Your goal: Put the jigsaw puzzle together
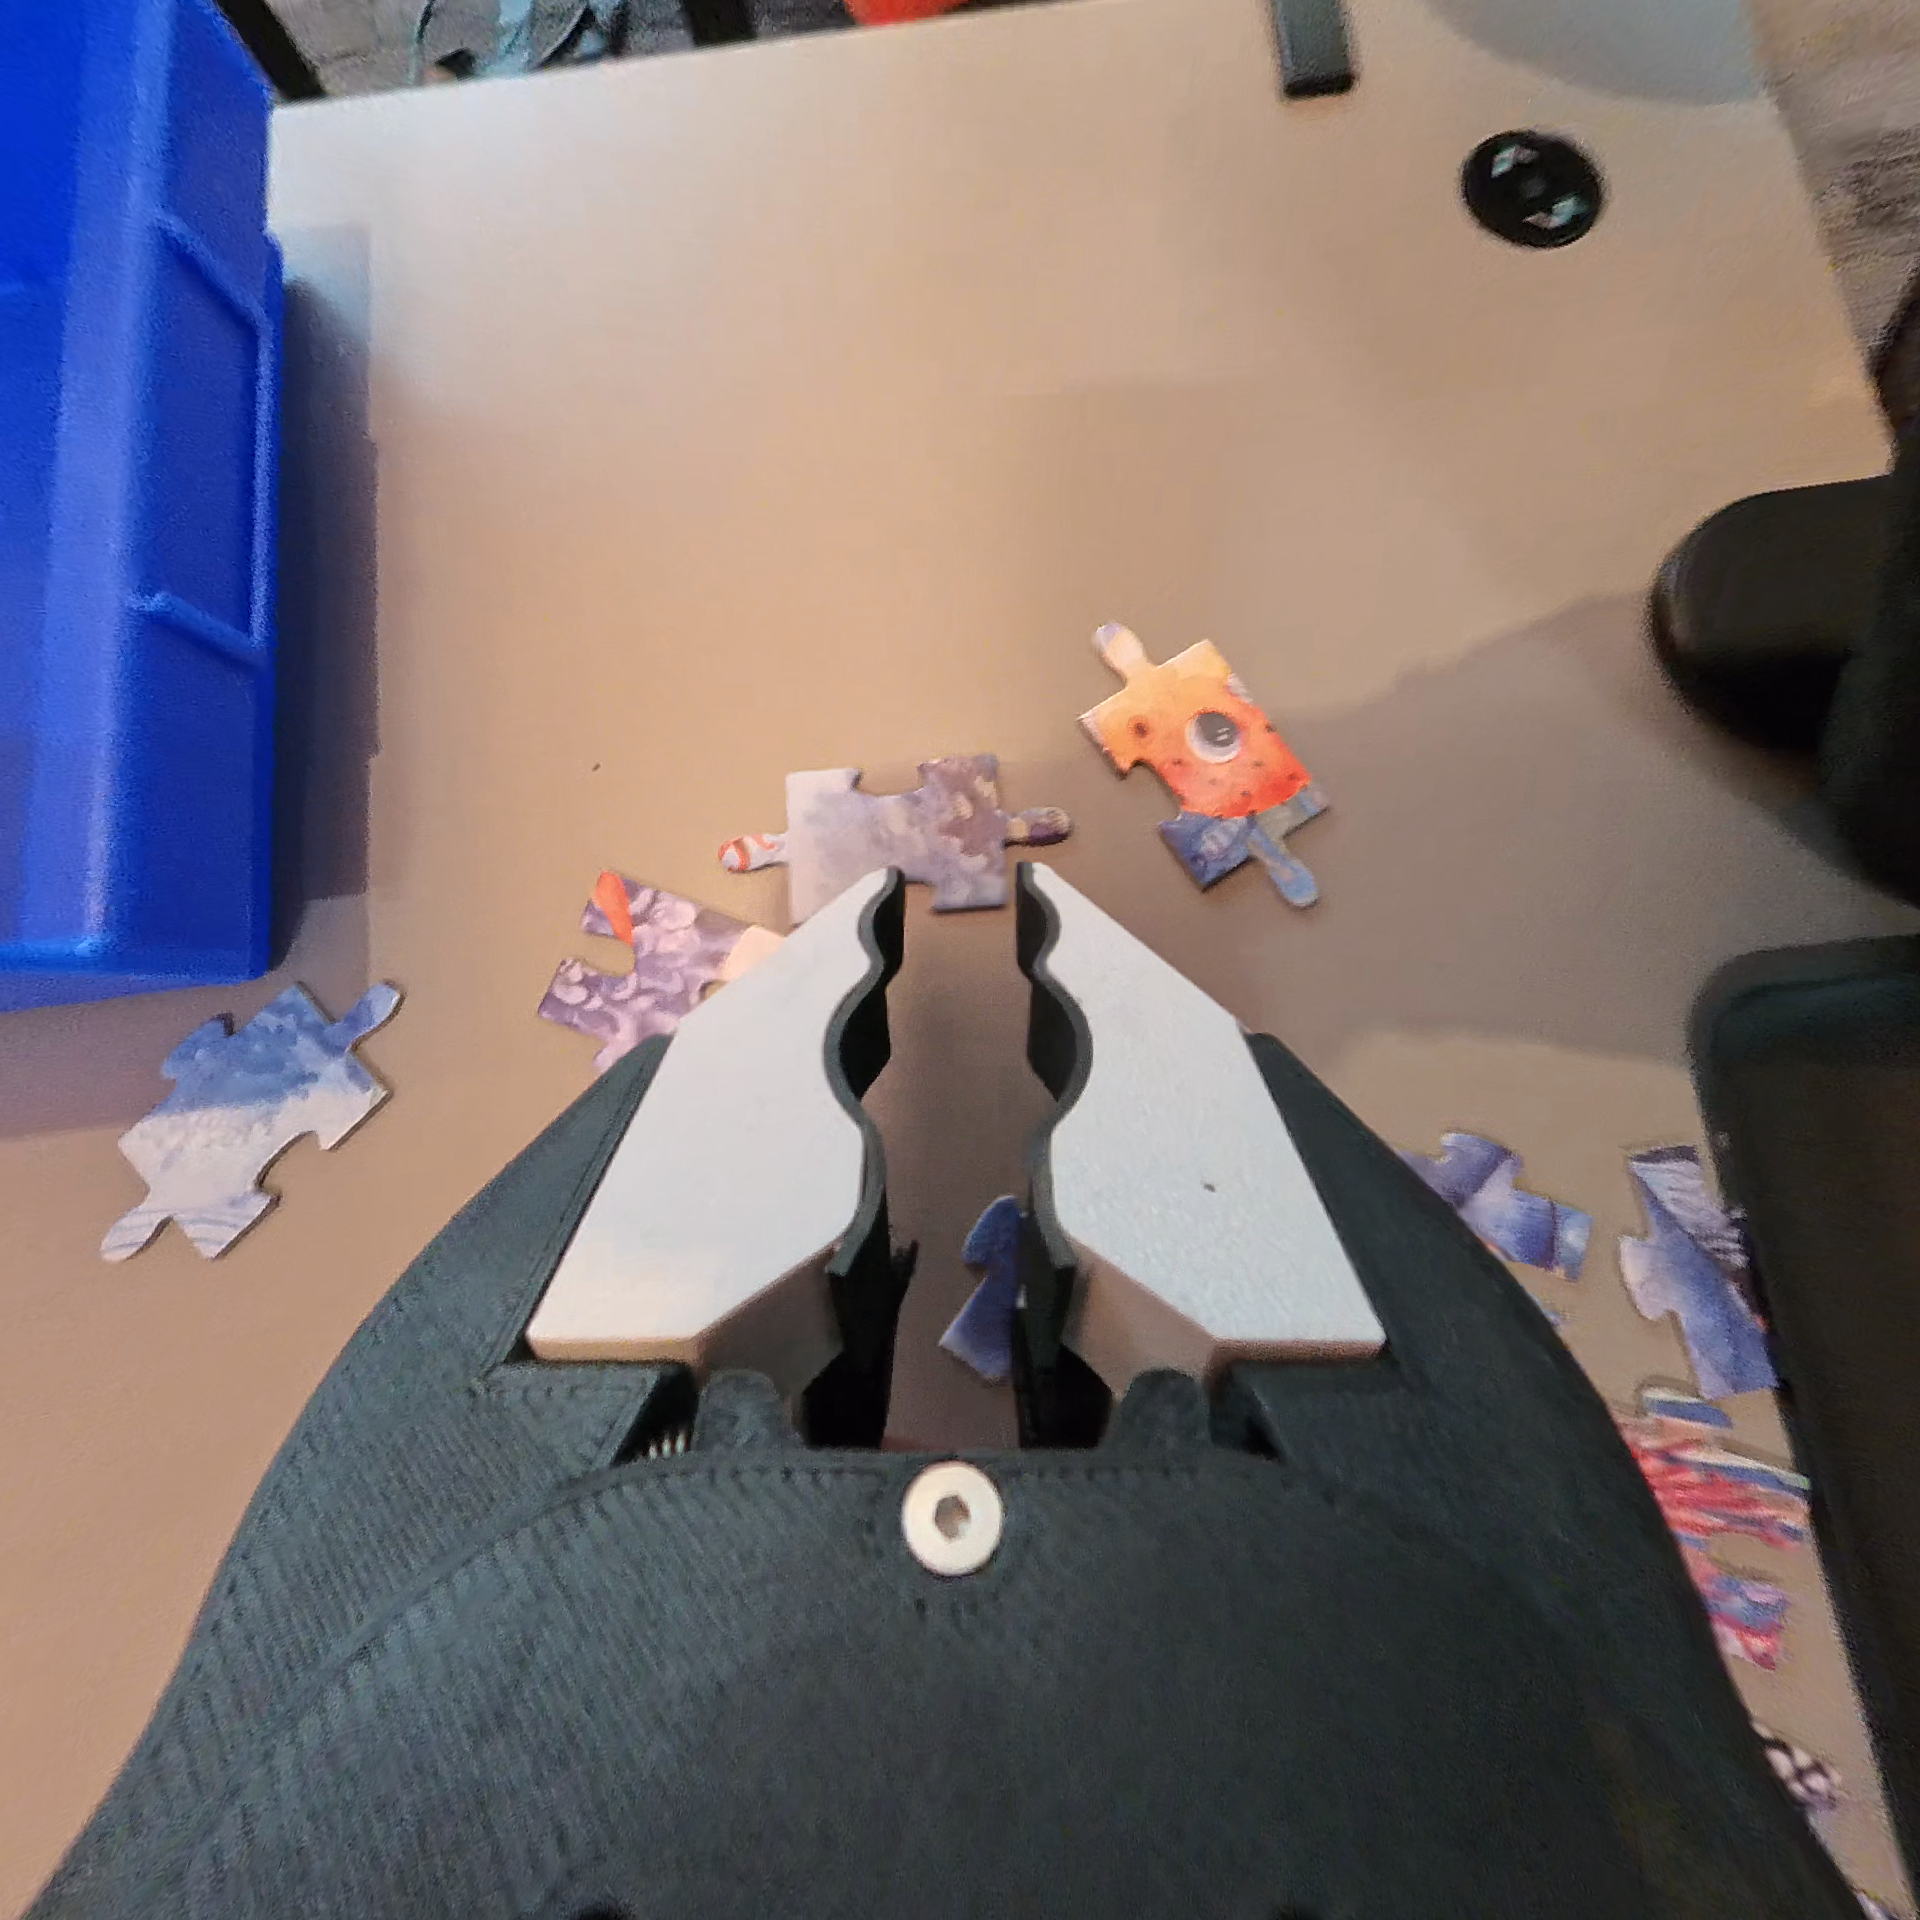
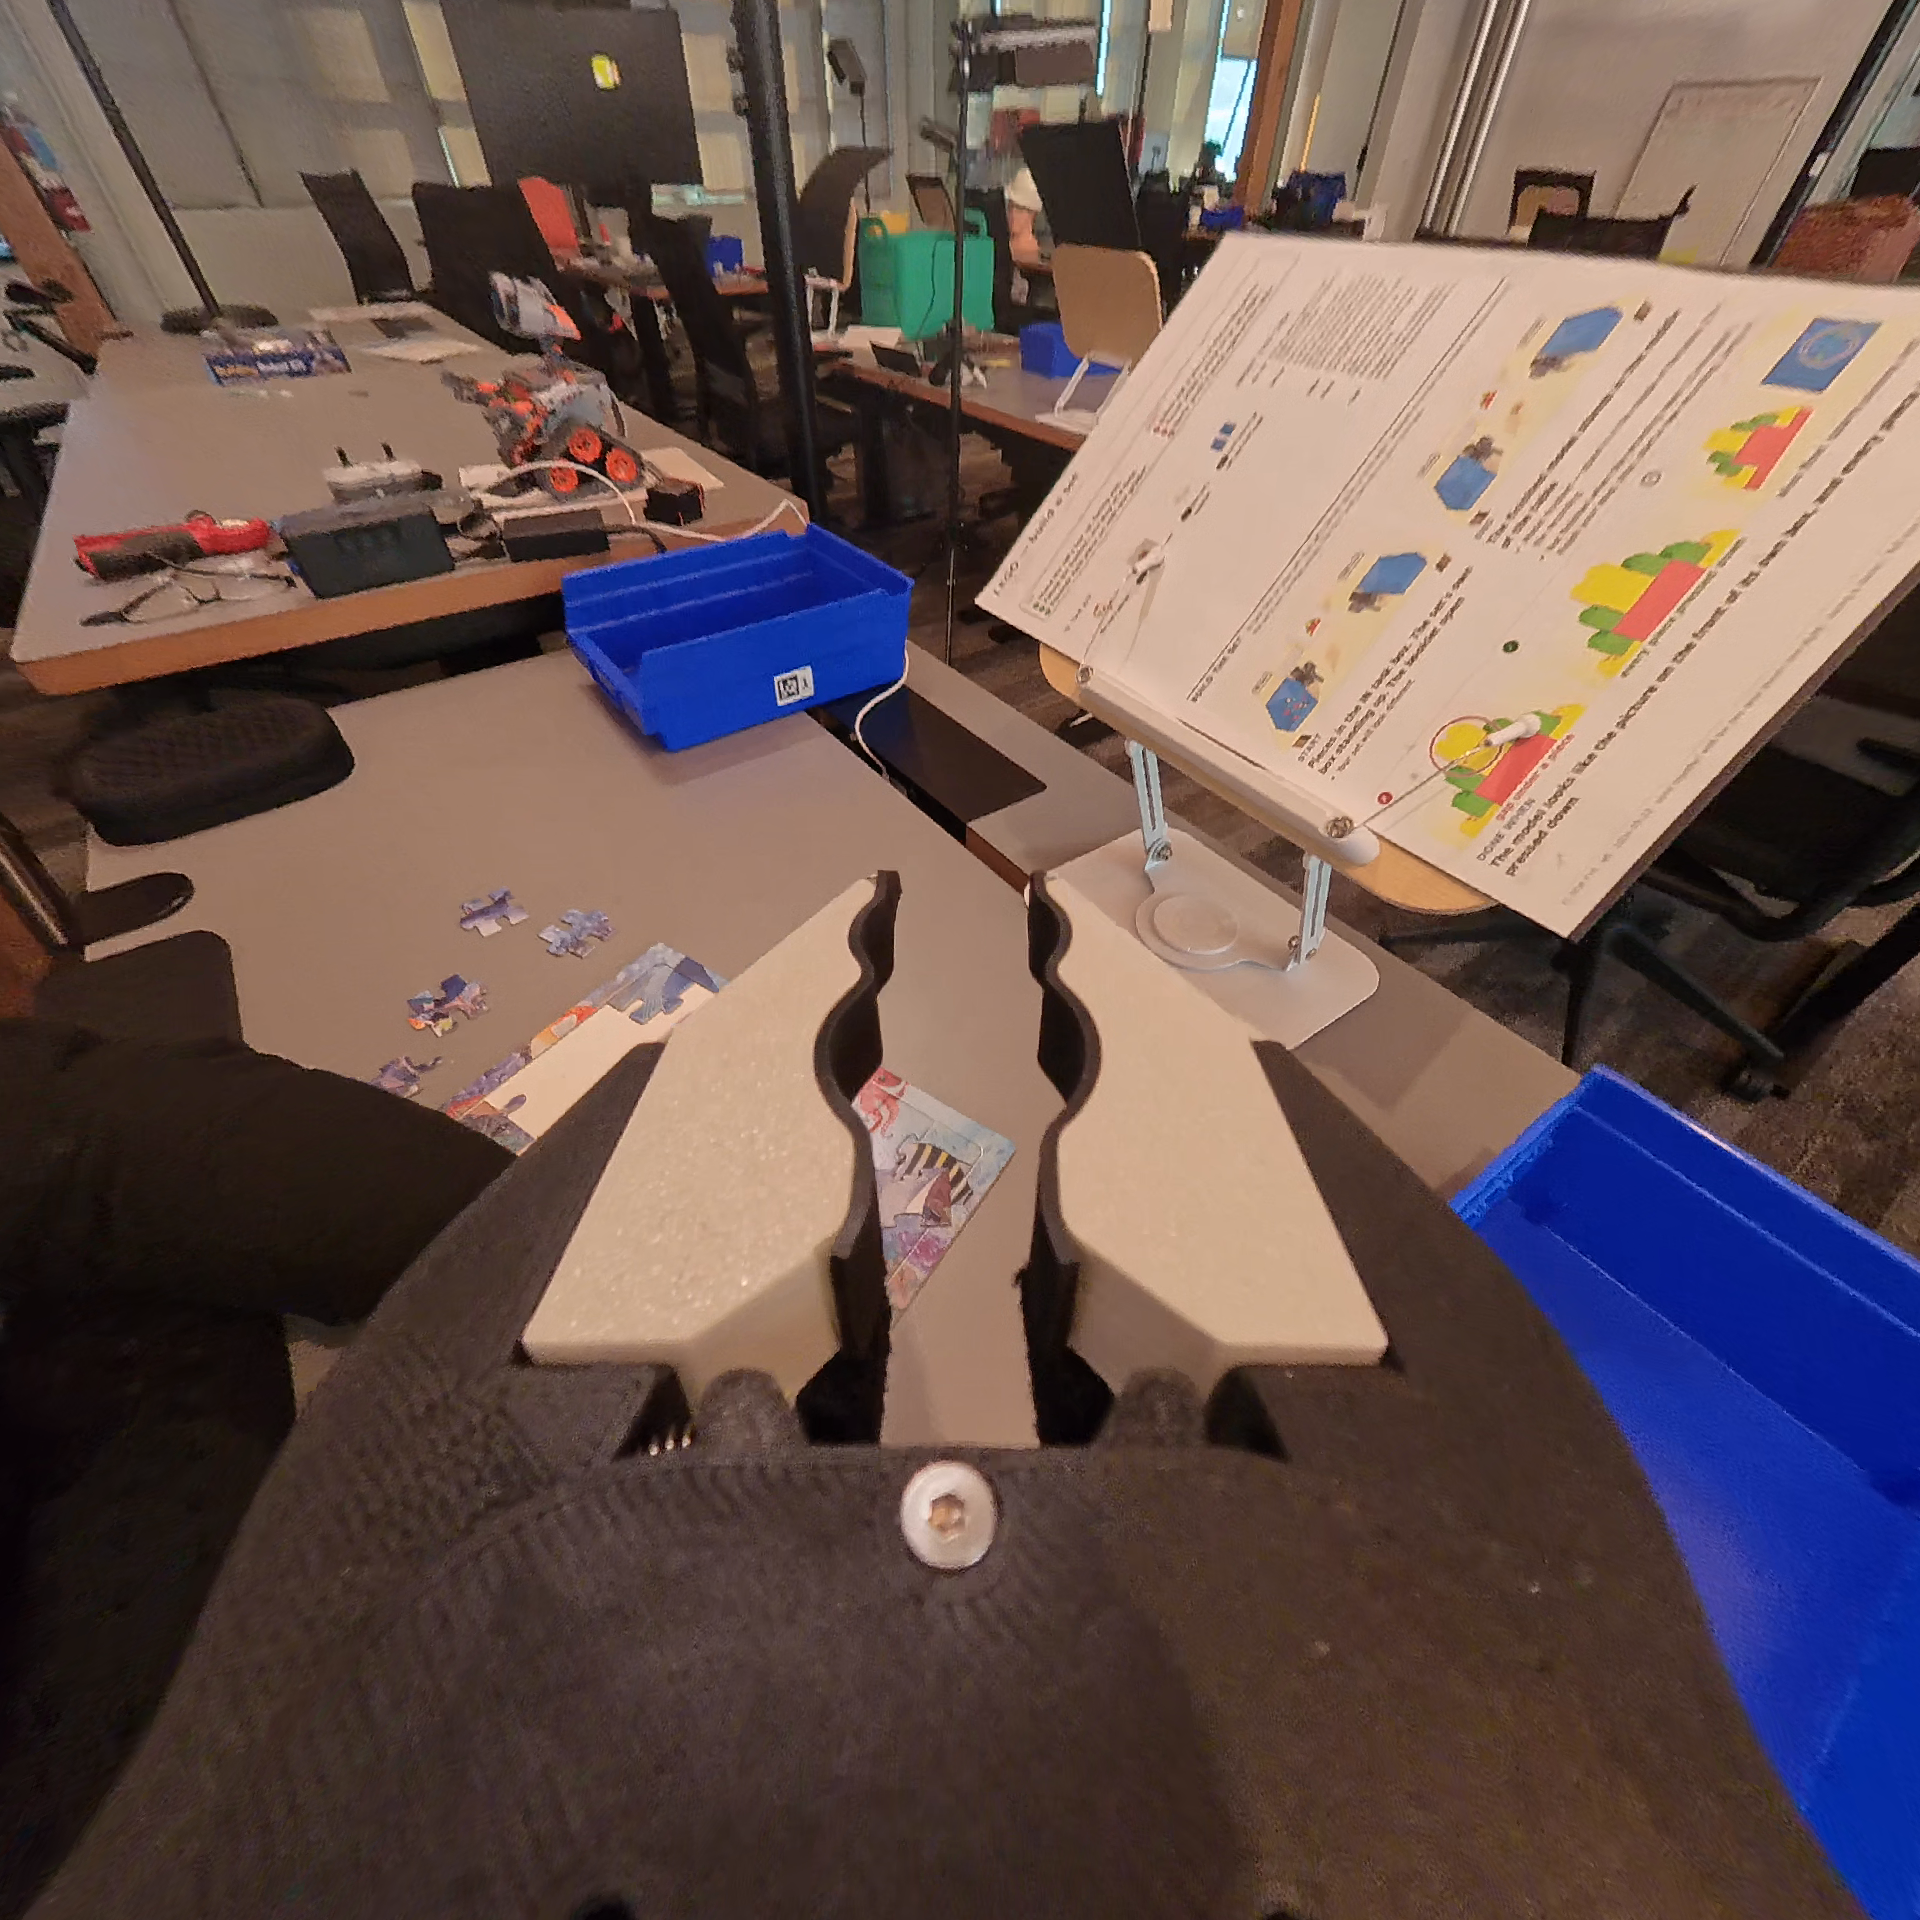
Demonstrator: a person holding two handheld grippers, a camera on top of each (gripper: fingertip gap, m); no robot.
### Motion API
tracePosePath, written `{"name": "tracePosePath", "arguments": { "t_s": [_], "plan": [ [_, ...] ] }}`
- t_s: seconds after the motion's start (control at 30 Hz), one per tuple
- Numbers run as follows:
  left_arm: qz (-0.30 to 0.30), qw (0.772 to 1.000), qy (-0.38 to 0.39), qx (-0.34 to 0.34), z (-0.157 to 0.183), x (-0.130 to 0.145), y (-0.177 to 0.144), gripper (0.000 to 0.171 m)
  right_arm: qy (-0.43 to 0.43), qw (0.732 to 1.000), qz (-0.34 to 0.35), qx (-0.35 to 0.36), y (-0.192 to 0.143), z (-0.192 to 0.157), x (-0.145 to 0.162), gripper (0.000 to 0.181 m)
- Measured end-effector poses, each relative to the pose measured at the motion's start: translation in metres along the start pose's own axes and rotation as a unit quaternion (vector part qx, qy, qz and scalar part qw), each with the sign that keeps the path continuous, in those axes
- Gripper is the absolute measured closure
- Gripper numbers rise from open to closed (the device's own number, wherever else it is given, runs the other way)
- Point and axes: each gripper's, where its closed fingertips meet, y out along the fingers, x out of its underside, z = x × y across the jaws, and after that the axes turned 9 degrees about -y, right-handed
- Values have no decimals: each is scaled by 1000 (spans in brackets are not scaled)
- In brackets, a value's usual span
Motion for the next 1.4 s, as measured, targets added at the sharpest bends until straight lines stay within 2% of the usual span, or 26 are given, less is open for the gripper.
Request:
{"name": "tracePosePath", "arguments": {
  "t_s": [0.2, 0.47, 0.53, 0.87, 0.93, 1.03, 1.1, 1.17, 1.23, 1.4],
  "plan": [
    [0, 998, 19, 55, 34, -5, 6, 129, -9, 1000, 27, 7, -15, -3, -14, 159],
    [-33, 997, 38, 62, 66, 1, 27, 121, -12, 1000, 22, 3, -13, -6, -13, 159],
    [-28, 997, 25, 69, 71, 0, 30, 127, -12, 1000, 21, 5, -14, -5, -13, 159],
    [-13, 1000, 22, 13, 54, -2, 34, 166, -16, 1000, 22, 5, -15, -6, -14, 159],
    [-22, 999, 29, 13, 52, 2, 31, 171, -17, 1000, 21, 6, -15, -6, -14, 159],
    [-54, 997, 42, 37, 54, 12, 22, 171, -18, 1000, 20, 7, -16, -6, -14, 159],
    [-76, 995, 55, 35, 49, 21, 16, 160, -18, 1000, 22, 8, -17, -6, -15, 159],
    [-66, 996, 46, 41, 46, 21, 11, 149, -20, 999, 24, 9, -19, -6, -16, 160],
    [-63, 997, 28, 43, 43, 21, 8, 127, -20, 999, 27, 9, -20, -6, -17, 160],
    [-51, 997, 13, 52, 55, 13, 13, 117, -18, 999, 28, 9, -21, -5, -17, 159]
  ]
}}
